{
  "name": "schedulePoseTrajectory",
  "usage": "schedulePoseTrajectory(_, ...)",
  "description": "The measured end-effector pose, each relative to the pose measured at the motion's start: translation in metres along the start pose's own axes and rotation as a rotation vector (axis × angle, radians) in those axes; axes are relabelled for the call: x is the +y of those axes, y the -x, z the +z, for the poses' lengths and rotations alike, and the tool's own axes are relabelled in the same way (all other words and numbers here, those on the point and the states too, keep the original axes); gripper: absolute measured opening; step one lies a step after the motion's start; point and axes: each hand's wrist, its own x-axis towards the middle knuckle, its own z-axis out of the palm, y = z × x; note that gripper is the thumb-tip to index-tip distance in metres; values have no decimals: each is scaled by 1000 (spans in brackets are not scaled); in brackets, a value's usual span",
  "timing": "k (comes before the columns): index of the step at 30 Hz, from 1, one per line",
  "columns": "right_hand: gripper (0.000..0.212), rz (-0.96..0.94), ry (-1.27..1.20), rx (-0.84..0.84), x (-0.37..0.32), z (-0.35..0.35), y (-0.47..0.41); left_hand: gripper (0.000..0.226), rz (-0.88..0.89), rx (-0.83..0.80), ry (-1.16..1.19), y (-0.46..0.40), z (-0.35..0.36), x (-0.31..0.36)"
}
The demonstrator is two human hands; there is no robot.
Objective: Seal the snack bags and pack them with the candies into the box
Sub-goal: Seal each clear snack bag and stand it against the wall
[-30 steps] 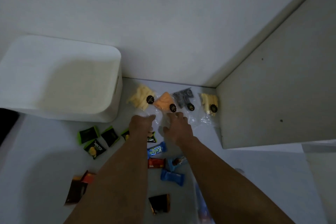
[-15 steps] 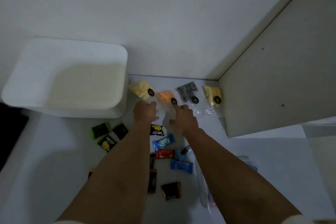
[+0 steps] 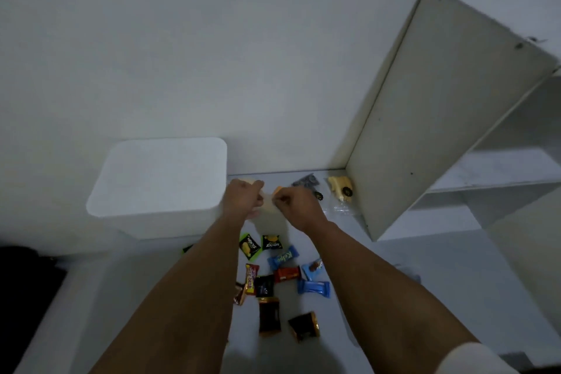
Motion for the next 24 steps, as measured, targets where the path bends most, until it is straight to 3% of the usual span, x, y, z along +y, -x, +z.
schedulePoseTrajectory(8, 10, 122, -310, 99, -35, -16, 23, 64, 36, -182, 22, 37, -23, 5)
schedulePoseTrajectory(10, 10, 158, -374, 88, -44, -16, 27, 55, 51, -197, -7, 38, -28, 2)
schedulePoseTrajectory(13, 12, 212, -447, 31, -52, -15, 31, 19, 70, -193, -31, 36, -32, 0)
schedulePoseTrajectory(15, 15, 240, -470, 16, -56, -14, 34, 12, 109, -196, -126, 34, -36, 1)
schedulePoseTrajectory(18, 12, 273, -363, 74, -55, -14, 33, 19, 214, -219, -340, 31, -43, 1)
schedulePoseTrajectory(21, 12, 273, -33, 274, -43, -19, 33, 27, 358, -260, -555, 29, -53, 1)
schedulePoseTrajectory(24, 23, 220, 41, 359, -39, -18, 36, 29, 465, -245, -632, 29, -56, 5)
